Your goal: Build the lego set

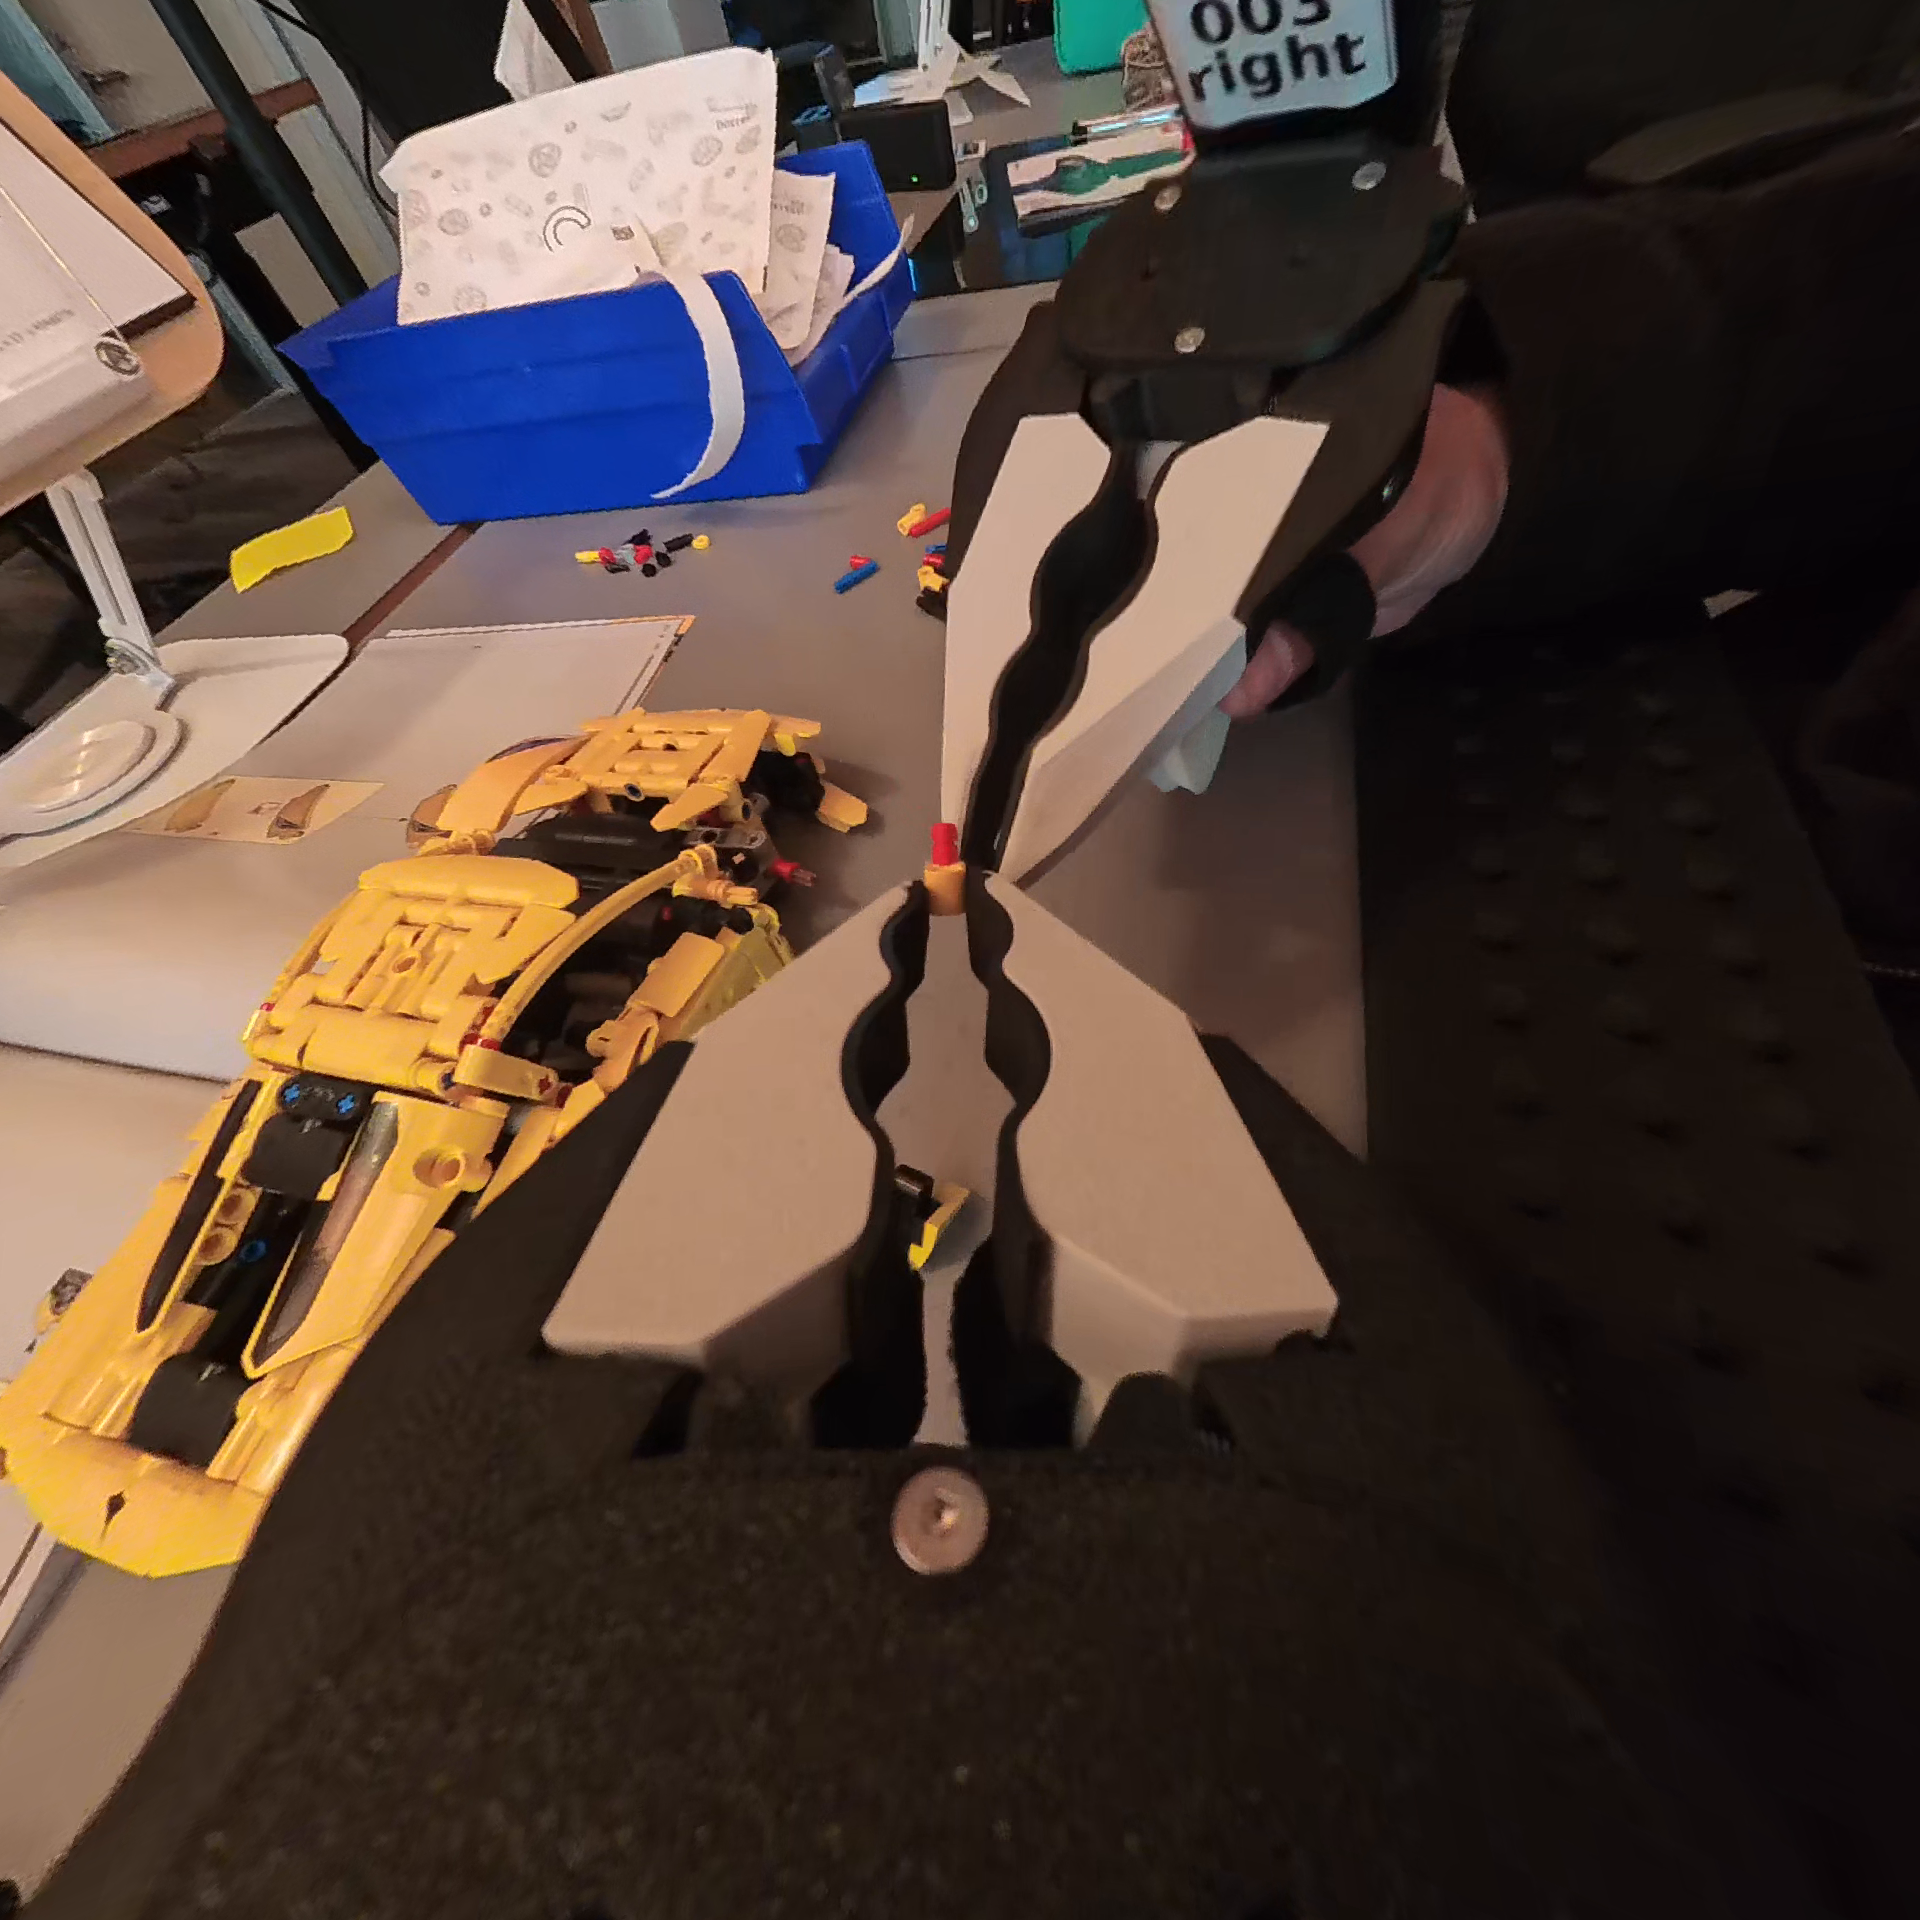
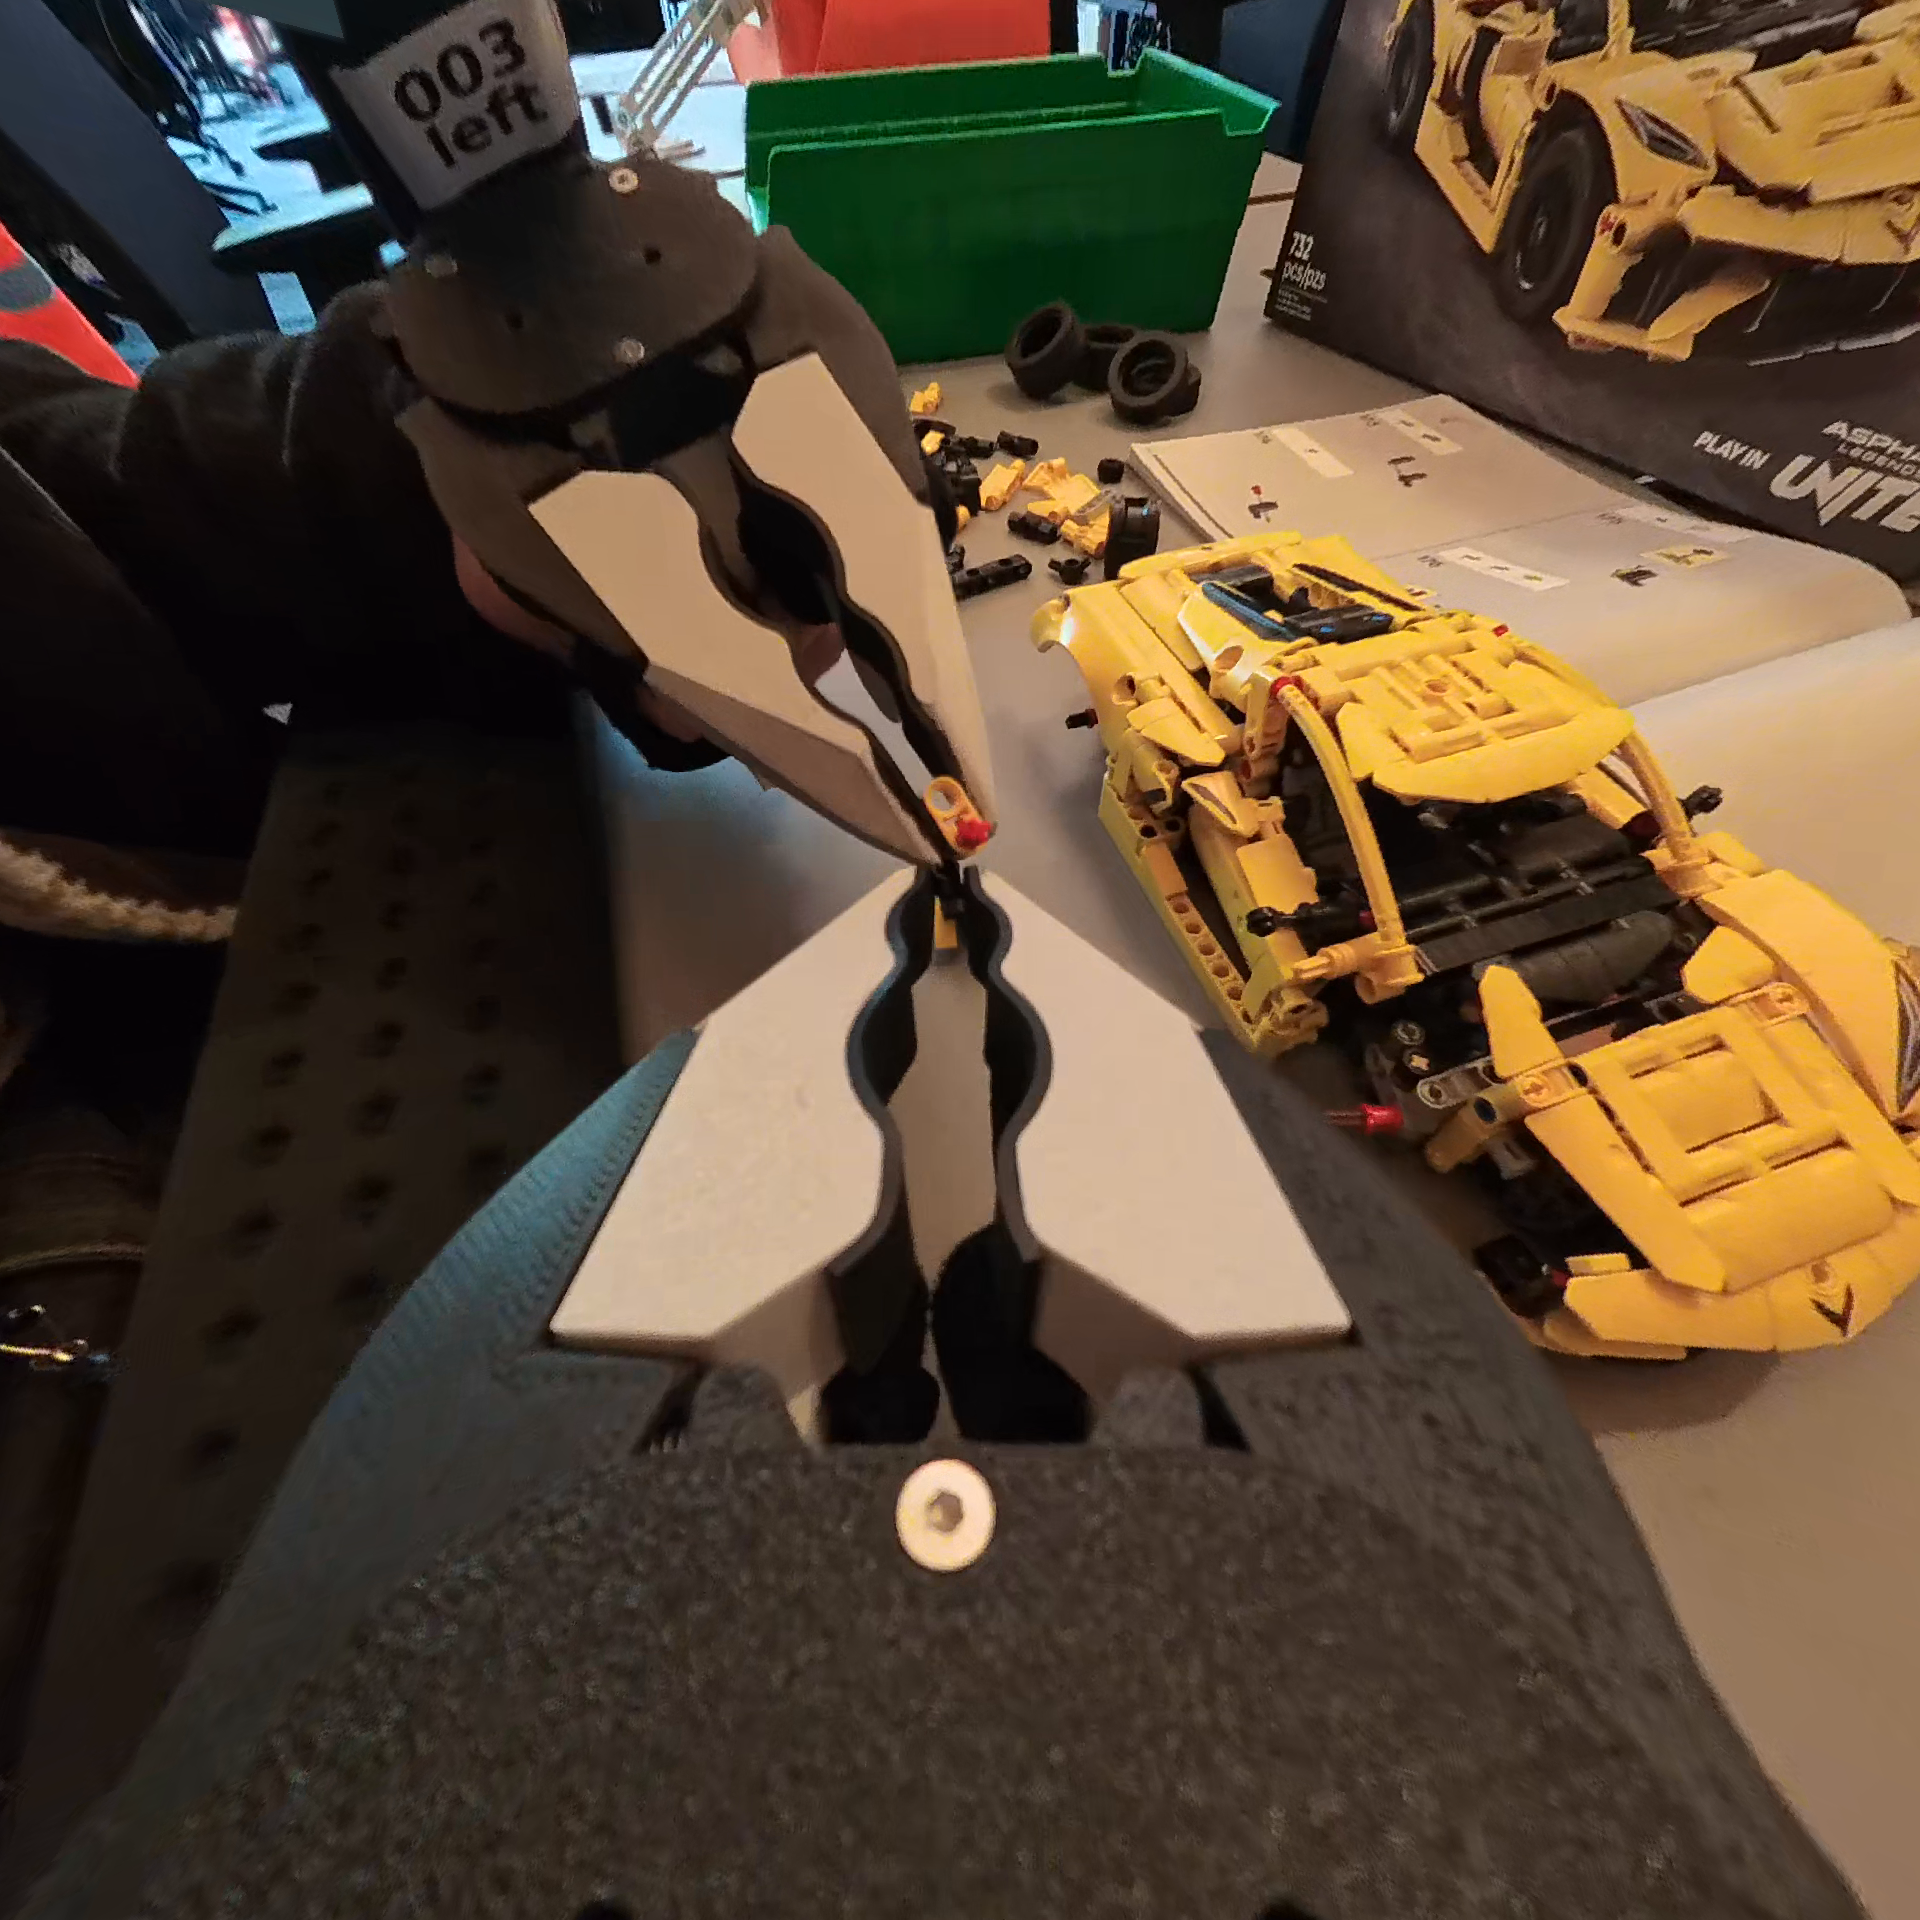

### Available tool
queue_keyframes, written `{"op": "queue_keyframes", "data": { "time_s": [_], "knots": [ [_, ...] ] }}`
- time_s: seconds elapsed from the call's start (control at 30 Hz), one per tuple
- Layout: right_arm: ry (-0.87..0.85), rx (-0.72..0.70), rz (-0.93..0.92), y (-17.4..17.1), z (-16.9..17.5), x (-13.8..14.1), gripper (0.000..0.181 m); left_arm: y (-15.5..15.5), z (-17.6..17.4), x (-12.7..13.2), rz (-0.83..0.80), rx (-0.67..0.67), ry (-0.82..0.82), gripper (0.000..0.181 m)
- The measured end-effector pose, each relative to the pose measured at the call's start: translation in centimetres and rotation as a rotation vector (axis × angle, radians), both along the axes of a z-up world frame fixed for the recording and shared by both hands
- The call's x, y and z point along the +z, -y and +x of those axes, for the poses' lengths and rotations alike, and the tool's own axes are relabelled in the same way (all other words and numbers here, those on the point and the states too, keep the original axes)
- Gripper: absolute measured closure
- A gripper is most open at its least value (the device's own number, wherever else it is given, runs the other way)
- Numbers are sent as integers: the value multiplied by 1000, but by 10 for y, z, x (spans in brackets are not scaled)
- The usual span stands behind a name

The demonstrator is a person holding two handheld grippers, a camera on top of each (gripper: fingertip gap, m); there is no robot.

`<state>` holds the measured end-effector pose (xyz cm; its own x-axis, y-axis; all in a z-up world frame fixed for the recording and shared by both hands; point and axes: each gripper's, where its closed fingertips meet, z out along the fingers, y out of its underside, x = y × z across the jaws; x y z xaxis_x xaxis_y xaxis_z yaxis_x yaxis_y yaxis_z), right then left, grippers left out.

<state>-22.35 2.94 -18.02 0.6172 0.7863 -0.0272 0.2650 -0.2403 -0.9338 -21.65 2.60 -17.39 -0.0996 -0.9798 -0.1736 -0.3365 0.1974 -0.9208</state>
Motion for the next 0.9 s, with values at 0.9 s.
{"op": "queue_keyframes", "data": {
  "time_s": [0.9],
  "knots": [
    [-32,21,167,0,-3,25,178,2,1,5,123,-3,25,174]
  ]
}}
